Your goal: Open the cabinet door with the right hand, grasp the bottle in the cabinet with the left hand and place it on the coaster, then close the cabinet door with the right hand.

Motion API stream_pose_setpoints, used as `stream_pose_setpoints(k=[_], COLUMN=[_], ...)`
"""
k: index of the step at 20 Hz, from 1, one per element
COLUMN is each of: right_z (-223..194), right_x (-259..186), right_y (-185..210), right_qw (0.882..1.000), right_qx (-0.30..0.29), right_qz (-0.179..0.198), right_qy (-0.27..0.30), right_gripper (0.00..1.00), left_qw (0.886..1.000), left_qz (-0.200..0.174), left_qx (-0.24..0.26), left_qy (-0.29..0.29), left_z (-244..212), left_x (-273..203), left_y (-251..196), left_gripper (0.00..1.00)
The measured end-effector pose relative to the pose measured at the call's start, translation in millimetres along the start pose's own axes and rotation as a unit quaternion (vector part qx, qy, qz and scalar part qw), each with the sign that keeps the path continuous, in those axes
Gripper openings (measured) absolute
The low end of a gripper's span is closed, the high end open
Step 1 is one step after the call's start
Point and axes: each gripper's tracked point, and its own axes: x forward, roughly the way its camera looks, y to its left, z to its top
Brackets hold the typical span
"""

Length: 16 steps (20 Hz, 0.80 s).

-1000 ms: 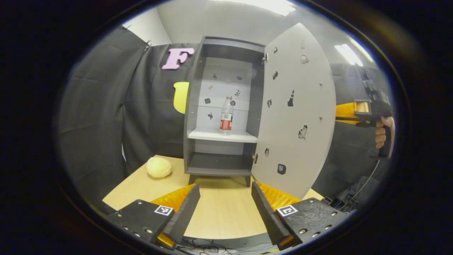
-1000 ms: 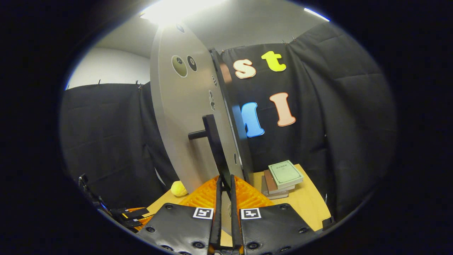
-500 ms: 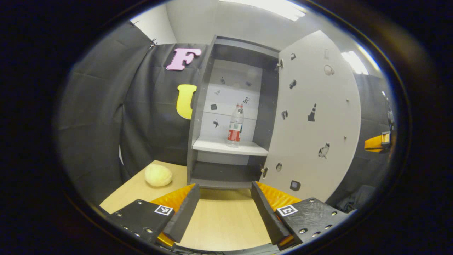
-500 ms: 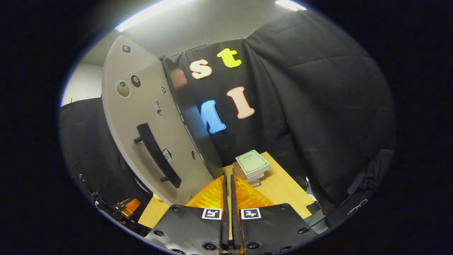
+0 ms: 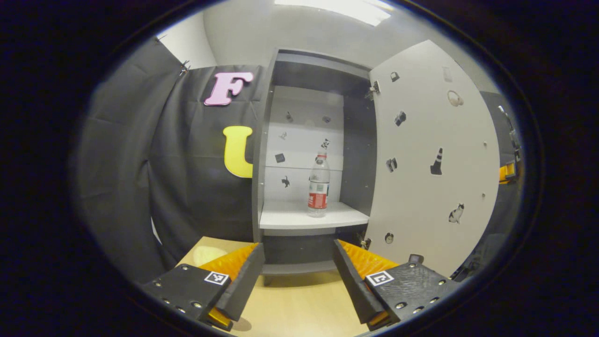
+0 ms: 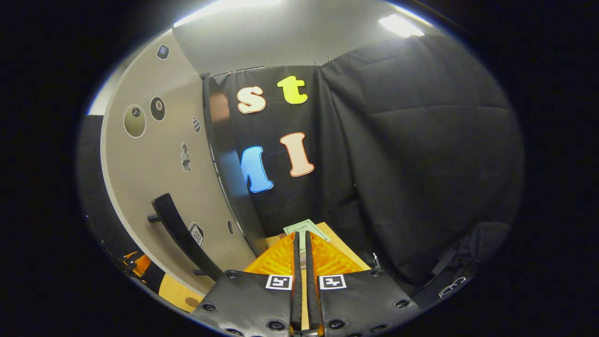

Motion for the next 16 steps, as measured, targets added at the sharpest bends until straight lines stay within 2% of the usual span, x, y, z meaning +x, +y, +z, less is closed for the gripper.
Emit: stream_pose_setpoints(k=[1,2,3,4,5,6,7,8,10,12,14,15,16], right_z=[4,8,11,14,16,20,23,26,27,26,23,27,32], right_x=[5,6,10,11,14,14,15,16,13,16,26,34,43], right_y=[4,8,12,14,13,14,17,18,10,4,13,13,10], right_qw=[1.000,1.000,1.000,0.999,0.999,0.998,0.998,0.998,0.996,0.994,0.996,0.996,0.996], right_qx=[-0.001,0.001,0.003,0.003,0.000,-0.003,-0.007,-0.013,-0.028,-0.044,-0.044,-0.047,-0.052], right_qz=[-0.005,-0.009,-0.013,-0.025,-0.039,-0.048,-0.052,-0.056,-0.070,-0.085,-0.074,-0.067,-0.067], right_qy=[-0.006,-0.011,-0.017,-0.023,-0.026,-0.030,-0.034,-0.039,-0.043,-0.044,-0.032,-0.033,-0.036], right_gripper=[0.02,0.06,0.21,0.28,0.24,0.32,0.35,0.32,0.67,0.90,0.90,0.82,0.83], left_qw=[1.000,1.000,1.000,0.999,0.999,0.999,0.998,0.997,0.996,0.995,0.994,0.994,0.994], left_qz=[-0.012,-0.020,-0.025,-0.031,-0.036,-0.045,-0.052,-0.057,-0.069,-0.077,-0.089,-0.095,-0.096], left_qx=[-0.004,-0.004,-0.004,-0.007,-0.012,-0.018,-0.023,-0.027,-0.031,-0.031,-0.028,-0.024,-0.021], left_qy=[-0.005,-0.011,-0.014,-0.017,-0.019,-0.019,-0.024,-0.033,-0.047,-0.051,-0.051,-0.048,-0.047], left_z=[3,8,11,16,22,28,34,42,56,66,75,78,83], left_x=[5,11,19,27,35,42,49,56,68,84,100,112,121], left_y=[4,9,16,21,25,27,30,32,32,30,21,17,13], left_gripper=[0.93,0.92,0.90,0.90,0.88,0.88,0.88,0.88,0.87,0.90,0.87,0.87,0.87])
